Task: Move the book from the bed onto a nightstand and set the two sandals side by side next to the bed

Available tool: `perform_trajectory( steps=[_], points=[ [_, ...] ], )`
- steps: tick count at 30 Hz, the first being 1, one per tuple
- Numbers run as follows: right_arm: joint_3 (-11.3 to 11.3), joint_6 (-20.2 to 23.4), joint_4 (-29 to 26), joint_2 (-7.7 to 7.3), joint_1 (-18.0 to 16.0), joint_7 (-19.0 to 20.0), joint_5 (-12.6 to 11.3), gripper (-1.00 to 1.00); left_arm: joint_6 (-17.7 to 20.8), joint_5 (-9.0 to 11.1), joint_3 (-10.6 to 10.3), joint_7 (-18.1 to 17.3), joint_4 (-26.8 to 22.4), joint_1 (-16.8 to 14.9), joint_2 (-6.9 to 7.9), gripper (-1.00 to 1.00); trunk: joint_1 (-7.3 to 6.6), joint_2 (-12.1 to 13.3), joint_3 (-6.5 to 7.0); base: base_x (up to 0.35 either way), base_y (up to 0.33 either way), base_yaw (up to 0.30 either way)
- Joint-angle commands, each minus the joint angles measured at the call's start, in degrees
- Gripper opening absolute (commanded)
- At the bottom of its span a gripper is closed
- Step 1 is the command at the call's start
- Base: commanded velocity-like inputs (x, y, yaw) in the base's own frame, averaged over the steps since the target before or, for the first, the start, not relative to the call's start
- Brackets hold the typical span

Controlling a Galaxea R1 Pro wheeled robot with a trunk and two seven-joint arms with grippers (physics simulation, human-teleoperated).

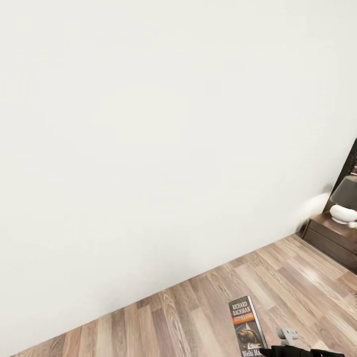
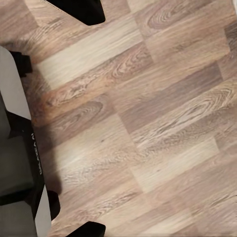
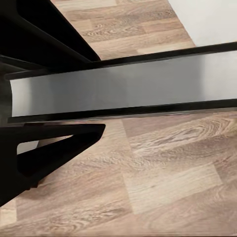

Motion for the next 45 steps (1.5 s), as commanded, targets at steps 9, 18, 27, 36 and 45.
perform_trajectory(
  steps=[9,18,27,36,45],
  points=[
    [-0.2,0.61,-0.02,0.02,-0.04,0.16,-0.63,-1.0,-0.25,-0.6,0.49,-0.12,0.04,-0.02,0.03,1.0,0.06,-0.06,-0.05,0.269,0.0,-0.246],
    [-0.2,0.61,-0.07,0.02,-0.05,0.16,-0.63,-1.0,-0.25,-0.6,0.49,-0.12,0.04,-0.02,0.03,1.0,0.06,-0.06,-0.05,0.245,0.069,-0.031],
    [-0.2,0.61,-0.09,0.02,-0.06,0.17,-0.63,-1.0,-0.24,-0.6,0.49,-0.12,0.04,-0.02,0.02,1.0,0.06,-0.06,-0.05,0.325,0.006,-0.001],
    [-0.2,0.61,-0.09,0.02,-0.04,0.24,-0.64,-1.0,-0.23,-0.6,0.49,-0.12,0.04,-0.02,0.02,1.0,0.06,-0.06,-0.05,0.328,0.0,-0.033],
    [-0.2,0.65,-0.09,-0.24,-0.04,0.24,-0.69,-1.0,-0.26,-0.6,0.49,-0.12,0.04,-0.02,0.03,1.0,0.06,-0.06,-0.05,0.16,0.0,-0.255]
  ],
)
